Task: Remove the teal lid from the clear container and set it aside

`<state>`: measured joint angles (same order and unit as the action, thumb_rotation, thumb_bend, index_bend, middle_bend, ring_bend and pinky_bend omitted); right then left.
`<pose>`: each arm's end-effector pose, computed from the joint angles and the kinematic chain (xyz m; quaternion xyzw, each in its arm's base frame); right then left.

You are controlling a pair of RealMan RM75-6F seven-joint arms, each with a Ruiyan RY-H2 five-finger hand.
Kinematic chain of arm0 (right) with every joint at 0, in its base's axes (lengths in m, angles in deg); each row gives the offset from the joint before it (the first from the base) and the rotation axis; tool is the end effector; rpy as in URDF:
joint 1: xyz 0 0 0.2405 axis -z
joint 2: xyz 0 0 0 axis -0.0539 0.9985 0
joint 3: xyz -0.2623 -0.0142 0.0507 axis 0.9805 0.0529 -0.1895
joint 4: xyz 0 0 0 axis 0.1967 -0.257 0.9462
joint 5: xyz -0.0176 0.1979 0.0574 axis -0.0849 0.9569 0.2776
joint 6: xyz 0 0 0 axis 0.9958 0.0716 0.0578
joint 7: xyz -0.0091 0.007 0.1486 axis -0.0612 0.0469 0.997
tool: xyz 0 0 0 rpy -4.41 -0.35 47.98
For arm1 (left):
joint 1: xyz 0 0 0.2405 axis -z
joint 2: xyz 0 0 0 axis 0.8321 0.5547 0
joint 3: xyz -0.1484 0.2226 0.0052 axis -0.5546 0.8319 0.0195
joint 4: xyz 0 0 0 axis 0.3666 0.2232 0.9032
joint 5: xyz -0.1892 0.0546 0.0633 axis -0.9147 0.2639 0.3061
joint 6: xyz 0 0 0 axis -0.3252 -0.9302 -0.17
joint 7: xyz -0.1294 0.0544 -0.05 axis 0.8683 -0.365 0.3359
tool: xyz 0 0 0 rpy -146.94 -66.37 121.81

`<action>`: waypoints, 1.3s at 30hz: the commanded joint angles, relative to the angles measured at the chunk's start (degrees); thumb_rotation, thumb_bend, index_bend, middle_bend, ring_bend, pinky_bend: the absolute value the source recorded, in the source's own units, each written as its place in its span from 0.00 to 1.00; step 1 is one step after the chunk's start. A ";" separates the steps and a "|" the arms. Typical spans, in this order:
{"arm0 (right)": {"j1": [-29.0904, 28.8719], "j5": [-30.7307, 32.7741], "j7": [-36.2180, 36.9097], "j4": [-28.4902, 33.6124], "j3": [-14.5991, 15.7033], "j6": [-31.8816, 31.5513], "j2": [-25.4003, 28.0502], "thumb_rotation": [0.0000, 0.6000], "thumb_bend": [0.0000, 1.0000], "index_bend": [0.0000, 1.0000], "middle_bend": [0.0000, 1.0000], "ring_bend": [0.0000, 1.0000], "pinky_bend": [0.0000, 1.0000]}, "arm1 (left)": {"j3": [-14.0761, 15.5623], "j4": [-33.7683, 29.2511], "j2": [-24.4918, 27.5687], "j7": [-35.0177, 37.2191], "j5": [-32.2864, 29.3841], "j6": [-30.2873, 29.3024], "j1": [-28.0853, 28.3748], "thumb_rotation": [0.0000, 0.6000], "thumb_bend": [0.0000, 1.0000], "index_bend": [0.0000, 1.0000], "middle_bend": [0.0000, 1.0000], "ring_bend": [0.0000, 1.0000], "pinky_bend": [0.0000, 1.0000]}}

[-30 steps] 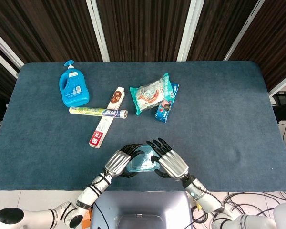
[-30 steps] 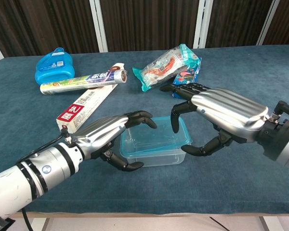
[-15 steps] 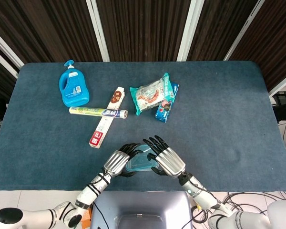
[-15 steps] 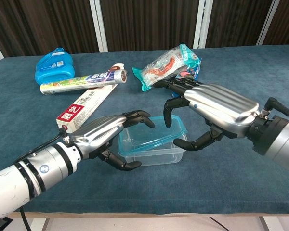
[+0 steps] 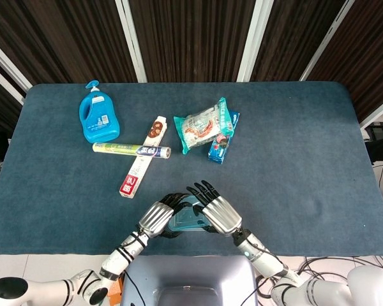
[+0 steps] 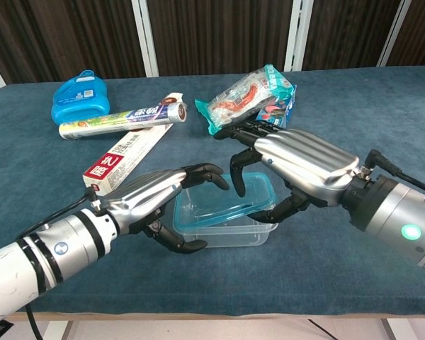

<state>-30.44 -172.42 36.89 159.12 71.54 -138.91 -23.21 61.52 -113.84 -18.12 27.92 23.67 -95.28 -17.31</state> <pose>-0.1385 -0.2724 -0.0722 0.7684 -0.2757 0.4837 0.3154 -0.1294 0.2838 -0.1178 -0.7481 -0.4330 -0.4442 0.2359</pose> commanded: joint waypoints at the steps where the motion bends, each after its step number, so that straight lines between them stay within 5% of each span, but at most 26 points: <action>1: -0.15 -0.55 0.26 -0.81 0.59 -0.32 -0.48 1.00 0.32 0.65 0.11 0.00 0.00 | -0.15 -0.10 -0.07 0.62 0.18 -0.37 0.00 1.00 0.27 0.31 0.33 0.25 0.16; 9: -0.49 -1.15 1.16 -2.15 1.08 -1.00 -1.42 1.00 0.44 0.73 0.16 0.00 0.00 | -0.02 -0.28 -0.18 2.64 1.19 -1.44 -0.05 1.00 0.27 0.19 0.25 0.19 0.10; 14: -0.64 -1.93 1.13 -1.80 1.38 -1.84 -1.05 1.00 0.48 0.74 0.16 0.00 0.00 | -0.16 -1.13 0.12 5.78 2.85 -4.03 -0.41 1.00 0.28 0.00 0.04 0.00 0.02; 39: -0.91 -7.47 -5.43 3.41 0.80 -8.06 3.10 1.00 0.48 0.75 0.17 0.01 0.02 | -1.97 -3.78 4.93 8.95 2.25 -7.55 -1.57 1.00 0.29 0.00 0.00 0.00 0.00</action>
<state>-31.24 -179.41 32.14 162.40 72.52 -146.53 -20.27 59.64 -117.69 -13.33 36.84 25.91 -102.69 -18.82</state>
